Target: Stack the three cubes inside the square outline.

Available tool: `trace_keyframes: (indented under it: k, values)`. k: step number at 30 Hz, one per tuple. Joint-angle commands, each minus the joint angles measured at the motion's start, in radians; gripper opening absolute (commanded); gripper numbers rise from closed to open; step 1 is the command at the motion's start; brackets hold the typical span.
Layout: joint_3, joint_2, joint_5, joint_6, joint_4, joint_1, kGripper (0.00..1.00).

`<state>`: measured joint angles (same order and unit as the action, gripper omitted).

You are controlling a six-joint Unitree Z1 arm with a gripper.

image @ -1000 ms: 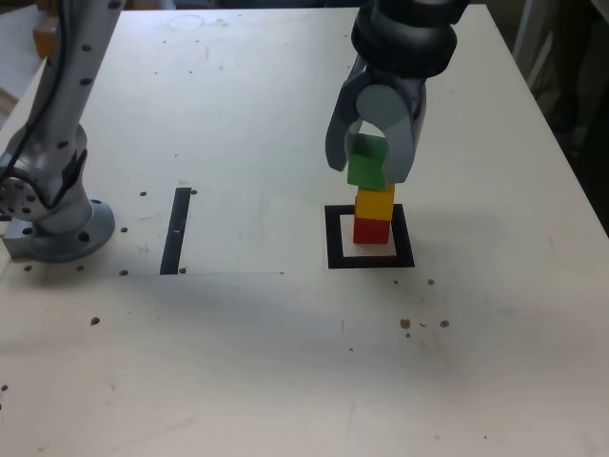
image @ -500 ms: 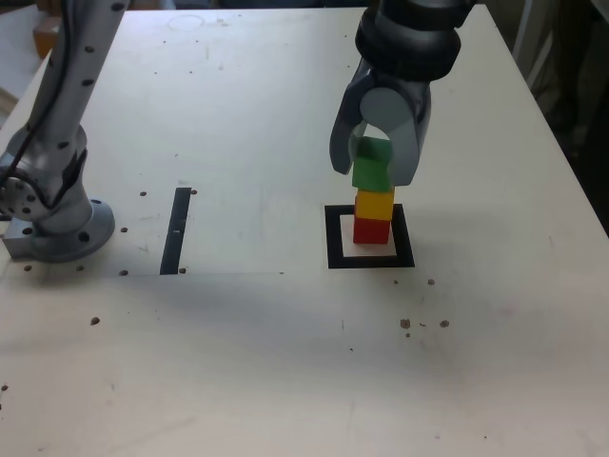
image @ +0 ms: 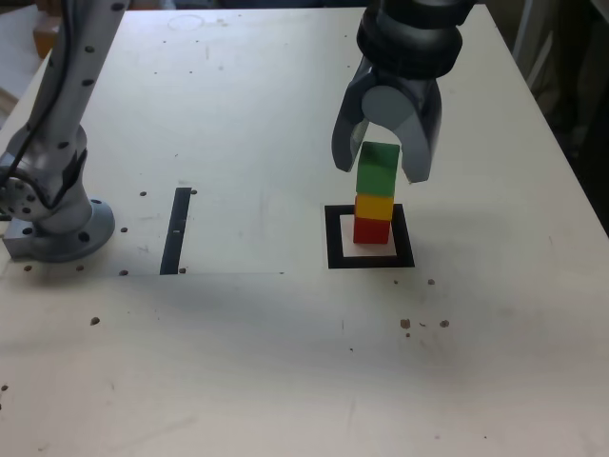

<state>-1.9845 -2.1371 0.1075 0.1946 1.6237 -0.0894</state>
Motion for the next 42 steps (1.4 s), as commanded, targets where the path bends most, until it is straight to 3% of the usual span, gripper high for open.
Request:
trace_keyframes:
  k: [1,4,10,19,28,36,42]
  values:
    - [0.002,-0.002,-0.002,0.002,0.010,0.002,0.94]
    - [0.004,0.012,-0.001,0.001,0.011,0.002,0.99]
    - [0.023,0.078,0.000,-0.004,0.012,0.002,0.99]
    - [0.146,0.278,-0.003,-0.004,0.012,0.005,0.99]
    - [0.507,0.538,-0.009,-0.005,-0.014,0.061,0.99]
    - [0.844,0.672,-0.036,-0.013,-0.172,0.127,0.99]
    - [1.019,0.723,-0.055,-0.100,-0.258,0.143,0.99]
